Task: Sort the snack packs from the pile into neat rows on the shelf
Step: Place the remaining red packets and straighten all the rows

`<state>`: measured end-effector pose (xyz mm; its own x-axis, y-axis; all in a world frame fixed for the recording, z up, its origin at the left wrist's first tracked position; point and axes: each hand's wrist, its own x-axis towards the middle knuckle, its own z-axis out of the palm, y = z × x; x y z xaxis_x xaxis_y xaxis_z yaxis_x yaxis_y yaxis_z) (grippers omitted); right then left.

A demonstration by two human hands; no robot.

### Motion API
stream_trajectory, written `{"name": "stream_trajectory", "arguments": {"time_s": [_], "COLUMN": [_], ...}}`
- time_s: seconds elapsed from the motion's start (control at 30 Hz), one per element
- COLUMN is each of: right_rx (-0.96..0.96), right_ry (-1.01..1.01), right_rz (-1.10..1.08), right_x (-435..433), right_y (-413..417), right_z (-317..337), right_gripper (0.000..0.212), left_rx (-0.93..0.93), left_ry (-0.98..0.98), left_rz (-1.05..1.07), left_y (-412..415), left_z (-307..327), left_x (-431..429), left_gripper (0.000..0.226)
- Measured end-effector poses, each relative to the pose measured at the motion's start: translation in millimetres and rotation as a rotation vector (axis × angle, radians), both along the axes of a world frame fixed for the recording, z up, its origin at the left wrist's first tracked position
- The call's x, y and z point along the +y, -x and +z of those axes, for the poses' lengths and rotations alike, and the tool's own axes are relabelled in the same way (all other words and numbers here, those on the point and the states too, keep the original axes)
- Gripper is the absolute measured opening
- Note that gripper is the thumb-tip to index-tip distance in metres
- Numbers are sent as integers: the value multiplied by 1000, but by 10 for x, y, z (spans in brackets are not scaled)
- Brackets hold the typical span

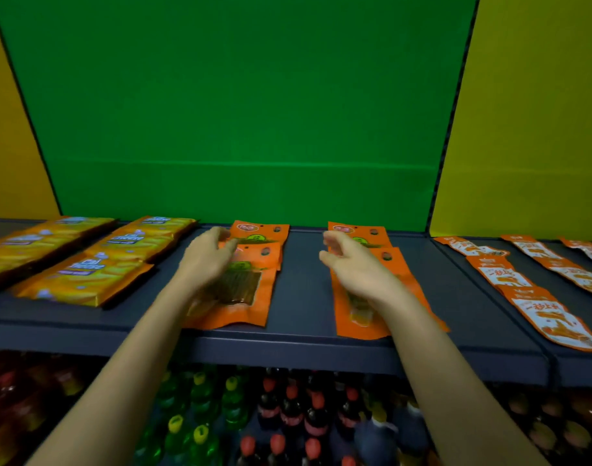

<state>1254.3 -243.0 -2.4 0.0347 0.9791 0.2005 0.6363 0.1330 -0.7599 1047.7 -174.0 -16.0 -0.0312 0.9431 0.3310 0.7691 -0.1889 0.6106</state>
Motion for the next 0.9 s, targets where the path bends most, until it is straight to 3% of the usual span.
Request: {"name": "stream_trajectory", "arguments": {"time_s": [0.23, 0.37, 0.6, 0.9], "right_rx": [57, -102, -88, -198], "right_ry": [176, 164, 164, 133], "right_rz": [-109, -214, -273, -268], "right_x": [294, 363, 406, 388], "right_y": [852, 1020, 1031, 1051], "right_z": [-173, -343, -393, -373], "right_gripper": [43, 54, 57, 45], "left_rx": [56, 122, 224, 266], "left_ry": [288, 266, 180, 132], "left_rz": [-148, -228, -298, -318], "left_y": [624, 662, 644, 639], "left_z": [-199, -255, -325, -353], "left_x": [219, 273, 303, 320], "left_gripper": [56, 52, 43, 42]}}
